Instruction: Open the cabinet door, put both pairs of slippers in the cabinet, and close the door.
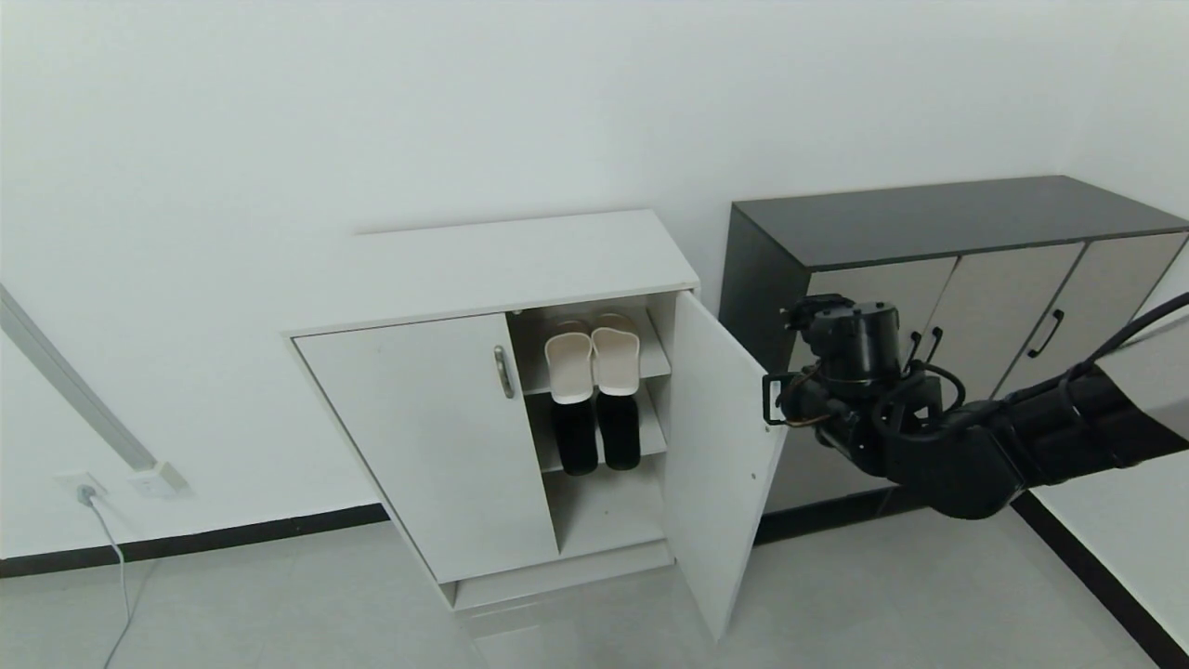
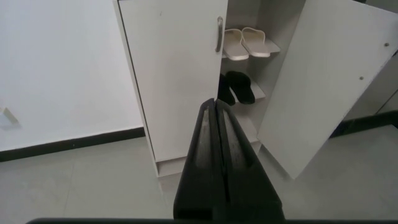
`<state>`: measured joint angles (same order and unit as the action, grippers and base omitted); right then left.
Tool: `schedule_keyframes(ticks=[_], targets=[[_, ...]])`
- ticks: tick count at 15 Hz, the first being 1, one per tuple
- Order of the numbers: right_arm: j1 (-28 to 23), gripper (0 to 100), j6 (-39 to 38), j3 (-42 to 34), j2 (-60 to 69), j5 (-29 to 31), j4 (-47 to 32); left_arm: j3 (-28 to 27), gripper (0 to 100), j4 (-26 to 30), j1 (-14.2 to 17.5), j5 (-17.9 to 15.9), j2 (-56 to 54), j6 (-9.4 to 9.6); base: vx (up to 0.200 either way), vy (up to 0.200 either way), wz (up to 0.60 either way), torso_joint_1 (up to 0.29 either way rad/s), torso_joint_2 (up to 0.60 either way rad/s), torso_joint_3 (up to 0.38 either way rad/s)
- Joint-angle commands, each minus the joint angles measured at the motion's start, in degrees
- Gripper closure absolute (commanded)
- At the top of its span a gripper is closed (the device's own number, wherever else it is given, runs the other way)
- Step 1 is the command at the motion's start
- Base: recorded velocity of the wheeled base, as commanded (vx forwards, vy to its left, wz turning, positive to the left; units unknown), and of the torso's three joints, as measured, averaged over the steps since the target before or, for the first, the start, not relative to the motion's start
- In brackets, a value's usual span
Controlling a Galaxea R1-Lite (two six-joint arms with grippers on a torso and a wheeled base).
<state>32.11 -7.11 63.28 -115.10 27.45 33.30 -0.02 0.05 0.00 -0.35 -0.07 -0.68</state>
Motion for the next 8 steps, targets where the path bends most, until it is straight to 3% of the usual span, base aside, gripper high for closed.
schedule_keyframes(ticks=[1, 8], targets=[[4.63, 100, -0.89, -1.93, 2.6, 0.32, 0.27, 0.02, 100, 0.04, 0.0, 0.0, 0.07, -0.02, 0.0, 0.0, 0.0, 0.0, 0.0, 0.0], [10.96, 100, 1.04, -8.44, 8.93, -0.3, 1.76, -0.06, 100, -0.05, 0.0, 0.0, 0.07, -0.02, 0.0, 0.0, 0.0, 0.0, 0.0, 0.0]])
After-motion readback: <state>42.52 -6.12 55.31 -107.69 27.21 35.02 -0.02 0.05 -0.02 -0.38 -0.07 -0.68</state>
